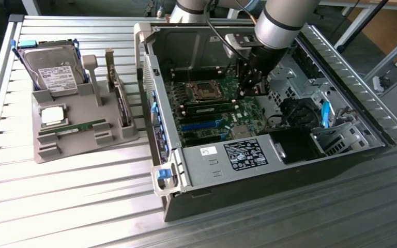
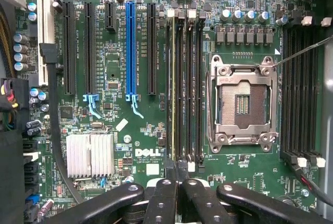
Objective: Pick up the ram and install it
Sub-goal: 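Insert the ram into the slot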
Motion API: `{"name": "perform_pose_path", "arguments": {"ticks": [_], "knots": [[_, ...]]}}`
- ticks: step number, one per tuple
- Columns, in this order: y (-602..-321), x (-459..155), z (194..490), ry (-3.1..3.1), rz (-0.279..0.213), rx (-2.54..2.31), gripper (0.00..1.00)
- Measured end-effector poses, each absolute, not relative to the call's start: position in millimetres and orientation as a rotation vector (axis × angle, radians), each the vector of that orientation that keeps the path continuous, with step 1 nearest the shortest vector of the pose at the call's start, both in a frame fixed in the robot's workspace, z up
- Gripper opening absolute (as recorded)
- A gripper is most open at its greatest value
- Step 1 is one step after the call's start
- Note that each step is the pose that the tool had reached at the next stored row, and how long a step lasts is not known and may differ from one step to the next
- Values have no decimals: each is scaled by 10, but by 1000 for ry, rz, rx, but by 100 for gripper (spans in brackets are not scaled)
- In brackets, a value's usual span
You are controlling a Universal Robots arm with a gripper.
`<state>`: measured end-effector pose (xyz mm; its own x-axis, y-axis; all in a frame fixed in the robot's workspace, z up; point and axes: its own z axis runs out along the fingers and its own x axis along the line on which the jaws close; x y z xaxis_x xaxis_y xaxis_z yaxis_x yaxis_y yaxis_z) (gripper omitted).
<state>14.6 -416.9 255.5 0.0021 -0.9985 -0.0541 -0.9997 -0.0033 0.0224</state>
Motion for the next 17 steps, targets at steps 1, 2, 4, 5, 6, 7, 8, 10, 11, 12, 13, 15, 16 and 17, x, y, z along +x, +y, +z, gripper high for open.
{"name": "perform_pose_path", "arguments": {"ticks": [1,2,4,5,6,7,8,10,11,12,13,15,16,17], "knots": [[-4169,150,2555,2202,85,-2208,9],[-4169,154,2555,2202,85,-2208,9],[-4169,164,2555,2202,85,-2208,9],[-4169,168,2555,2202,85,-2208,9],[-4169,171,2555,2202,85,-2208,9],[-4169,176,2555,2202,85,-2208,9],[-4169,188,2555,2202,85,-2208,9],[-4169,211,2555,2202,84,-2208,9],[-4169,225,2555,2202,85,-2208,9],[-4169,259,2555,2202,84,-2208,9],[-4169,272,2555,2202,85,-2208,9],[-4169,297,2555,2202,84,-2208,9],[-4169,308,2555,2202,85,-2208,9],[-4169,313,2555,2202,85,-2208,9]]}}
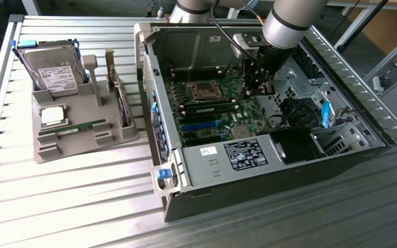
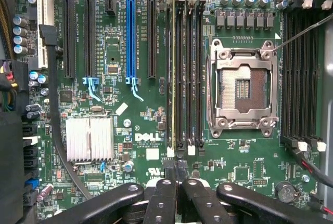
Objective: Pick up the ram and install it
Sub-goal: 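Insert the ram into the slot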
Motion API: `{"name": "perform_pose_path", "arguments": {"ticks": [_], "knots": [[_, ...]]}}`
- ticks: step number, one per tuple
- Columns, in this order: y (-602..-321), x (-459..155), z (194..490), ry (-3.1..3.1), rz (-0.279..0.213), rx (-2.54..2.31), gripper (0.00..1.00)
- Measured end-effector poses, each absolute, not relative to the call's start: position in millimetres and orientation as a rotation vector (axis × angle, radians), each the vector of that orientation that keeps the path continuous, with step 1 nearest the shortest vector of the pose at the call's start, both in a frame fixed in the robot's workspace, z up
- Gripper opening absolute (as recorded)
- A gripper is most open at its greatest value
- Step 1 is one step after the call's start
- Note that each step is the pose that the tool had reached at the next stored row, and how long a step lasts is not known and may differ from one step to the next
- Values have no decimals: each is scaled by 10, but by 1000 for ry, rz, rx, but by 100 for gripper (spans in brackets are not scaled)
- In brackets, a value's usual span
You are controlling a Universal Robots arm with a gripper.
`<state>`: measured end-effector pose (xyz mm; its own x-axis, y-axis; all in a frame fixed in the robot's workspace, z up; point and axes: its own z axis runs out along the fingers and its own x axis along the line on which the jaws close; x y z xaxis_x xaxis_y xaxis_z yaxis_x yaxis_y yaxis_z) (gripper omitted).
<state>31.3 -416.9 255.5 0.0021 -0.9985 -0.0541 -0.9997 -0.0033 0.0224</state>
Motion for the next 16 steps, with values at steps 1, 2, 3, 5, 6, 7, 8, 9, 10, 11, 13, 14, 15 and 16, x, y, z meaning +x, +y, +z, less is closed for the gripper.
{"name": "perform_pose_path", "arguments": {"ticks": [1,2,3,5,6,7,8,9,10,11,13,14,15,16], "knots": [[-4169,320,2555,2202,85,-2208,9],[-4169,334,2555,2202,85,-2208,9],[-4169,343,2555,2202,84,-2208,9],[-4169,360,2555,2202,84,-2208,9],[-4169,370,2555,2202,85,-2208,9],[-4169,379,2555,2202,85,-2208,9],[-4169,390,2555,2202,85,-2208,9],[-4169,402,2555,2202,84,-2208,9],[-4169,409,2555,2202,85,-2208,9],[-4169,416,2555,2202,85,-2208,9],[-4169,430,2555,2202,84,-2208,9],[-4169,439,2555,2202,84,-2208,9],[-4169,447,2555,2202,85,-2208,9],[-4169,455,2555,2202,85,-2208,9]]}}
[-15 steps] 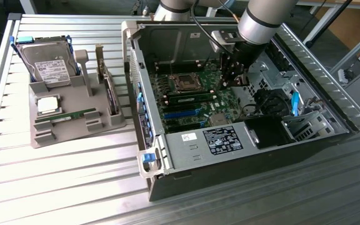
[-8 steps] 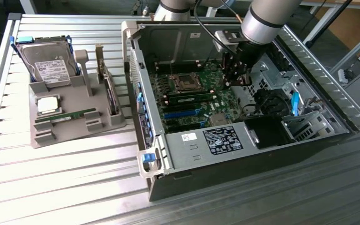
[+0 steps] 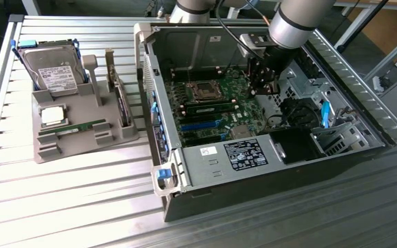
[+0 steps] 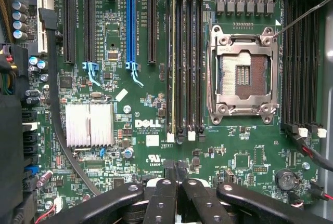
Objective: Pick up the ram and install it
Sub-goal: 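Insert the ram into the slot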
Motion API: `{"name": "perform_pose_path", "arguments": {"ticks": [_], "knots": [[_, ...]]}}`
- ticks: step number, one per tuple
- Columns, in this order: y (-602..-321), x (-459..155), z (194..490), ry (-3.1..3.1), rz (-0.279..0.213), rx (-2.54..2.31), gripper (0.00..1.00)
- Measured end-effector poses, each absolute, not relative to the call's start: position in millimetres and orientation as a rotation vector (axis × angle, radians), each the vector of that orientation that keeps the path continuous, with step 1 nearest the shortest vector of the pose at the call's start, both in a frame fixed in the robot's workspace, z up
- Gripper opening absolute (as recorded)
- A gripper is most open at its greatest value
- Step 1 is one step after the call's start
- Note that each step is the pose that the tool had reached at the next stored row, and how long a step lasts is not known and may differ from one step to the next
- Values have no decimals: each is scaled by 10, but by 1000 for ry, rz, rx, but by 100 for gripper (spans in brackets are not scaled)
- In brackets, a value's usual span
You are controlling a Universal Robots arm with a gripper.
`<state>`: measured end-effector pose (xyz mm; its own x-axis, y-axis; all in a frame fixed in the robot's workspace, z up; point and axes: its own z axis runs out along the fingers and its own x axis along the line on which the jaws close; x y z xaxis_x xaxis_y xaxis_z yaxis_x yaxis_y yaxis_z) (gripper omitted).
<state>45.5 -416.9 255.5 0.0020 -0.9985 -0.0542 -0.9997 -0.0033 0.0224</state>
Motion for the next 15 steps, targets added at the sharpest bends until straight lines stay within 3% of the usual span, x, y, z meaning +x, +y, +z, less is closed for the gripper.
{"name": "perform_pose_path", "arguments": {"ticks": [15], "knots": [[-4169,844,2618,2202,85,-2208,9]]}}
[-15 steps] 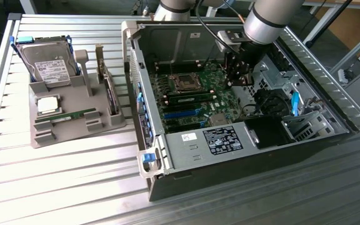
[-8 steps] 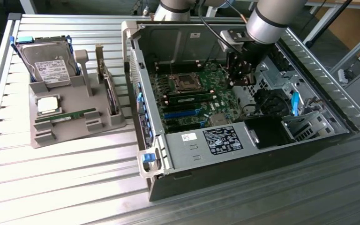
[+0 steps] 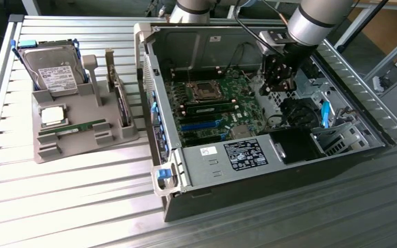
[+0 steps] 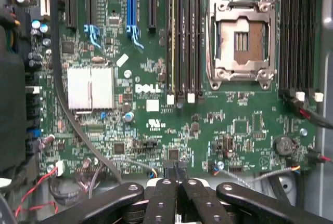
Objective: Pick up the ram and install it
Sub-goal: 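Insert the ram into the slot, then press down the ram until it locks into place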
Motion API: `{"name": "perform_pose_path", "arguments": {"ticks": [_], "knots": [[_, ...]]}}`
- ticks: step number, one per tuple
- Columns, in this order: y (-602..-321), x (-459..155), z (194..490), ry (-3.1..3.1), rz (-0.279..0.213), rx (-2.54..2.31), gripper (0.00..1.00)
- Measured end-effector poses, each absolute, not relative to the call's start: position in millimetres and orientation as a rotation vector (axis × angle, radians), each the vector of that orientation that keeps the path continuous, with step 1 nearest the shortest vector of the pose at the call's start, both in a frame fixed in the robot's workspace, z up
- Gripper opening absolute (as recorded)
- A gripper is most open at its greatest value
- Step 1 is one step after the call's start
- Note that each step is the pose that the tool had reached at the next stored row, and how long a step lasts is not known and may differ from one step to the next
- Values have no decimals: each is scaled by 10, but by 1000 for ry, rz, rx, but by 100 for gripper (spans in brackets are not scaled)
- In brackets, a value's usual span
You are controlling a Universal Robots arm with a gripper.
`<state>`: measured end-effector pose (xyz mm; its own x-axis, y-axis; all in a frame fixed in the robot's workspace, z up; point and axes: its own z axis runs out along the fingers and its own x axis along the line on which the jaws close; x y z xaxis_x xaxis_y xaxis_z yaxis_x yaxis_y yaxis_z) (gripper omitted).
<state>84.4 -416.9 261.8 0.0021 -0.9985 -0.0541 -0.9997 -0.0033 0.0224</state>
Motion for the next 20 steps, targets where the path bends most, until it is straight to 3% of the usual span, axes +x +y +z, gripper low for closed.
{"name": "perform_pose_path", "arguments": {"ticks": [14,20], "knots": [[-4169,928,2652,2202,85,-2208,9],[-4169,572,2652,2201,82,-2207,9]]}}
